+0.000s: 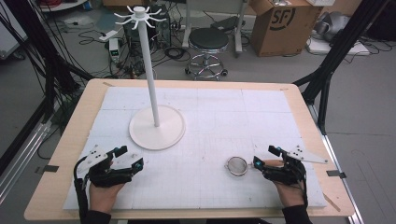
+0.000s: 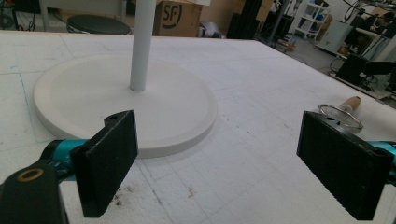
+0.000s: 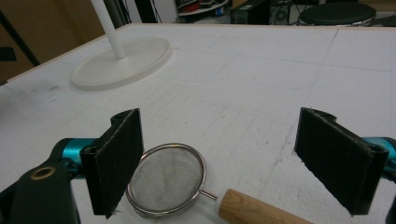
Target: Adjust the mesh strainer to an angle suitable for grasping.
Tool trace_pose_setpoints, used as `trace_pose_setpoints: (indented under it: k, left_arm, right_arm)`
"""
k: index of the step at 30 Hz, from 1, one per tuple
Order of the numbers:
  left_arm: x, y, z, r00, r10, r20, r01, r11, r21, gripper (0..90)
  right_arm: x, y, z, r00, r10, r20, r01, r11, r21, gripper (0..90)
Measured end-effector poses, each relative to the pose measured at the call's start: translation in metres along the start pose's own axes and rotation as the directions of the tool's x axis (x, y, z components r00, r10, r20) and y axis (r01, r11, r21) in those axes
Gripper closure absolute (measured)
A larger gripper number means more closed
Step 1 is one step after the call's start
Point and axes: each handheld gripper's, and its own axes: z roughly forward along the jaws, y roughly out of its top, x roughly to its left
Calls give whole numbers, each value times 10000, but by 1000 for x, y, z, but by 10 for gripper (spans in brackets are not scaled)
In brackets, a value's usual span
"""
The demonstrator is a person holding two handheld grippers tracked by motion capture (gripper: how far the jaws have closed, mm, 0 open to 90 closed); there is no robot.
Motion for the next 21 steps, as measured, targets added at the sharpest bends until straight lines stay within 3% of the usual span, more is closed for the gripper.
trace_pose_setpoints:
  k: [11,12,13,14,21]
  left_arm:
    - [-1,0,0,10000,-23,12,23,10000,-13,131]
    - [-1,0,0,10000,-10,14,10,10000,-4,131]
    - [0,0,0,10000,8,18,-8,10000,1,131]
    - [0,0,0,10000,-9,22,9,10000,-21,131]
    - [-3,-1,3,9999,35,100,-35,10000,32,131]
  right_arm:
    - [-3,0,-2,9998,151,160,-152,9999,55,162]
    - [-5,0,-2,9998,157,112,-158,9998,86,254]
    - [-5,0,-2,9998,157,112,-158,9998,86,254]
    - [-6,0,-3,9994,220,261,-221,9998,29,385]
    - [-6,0,-2,9993,294,235,-301,9991,295,563]
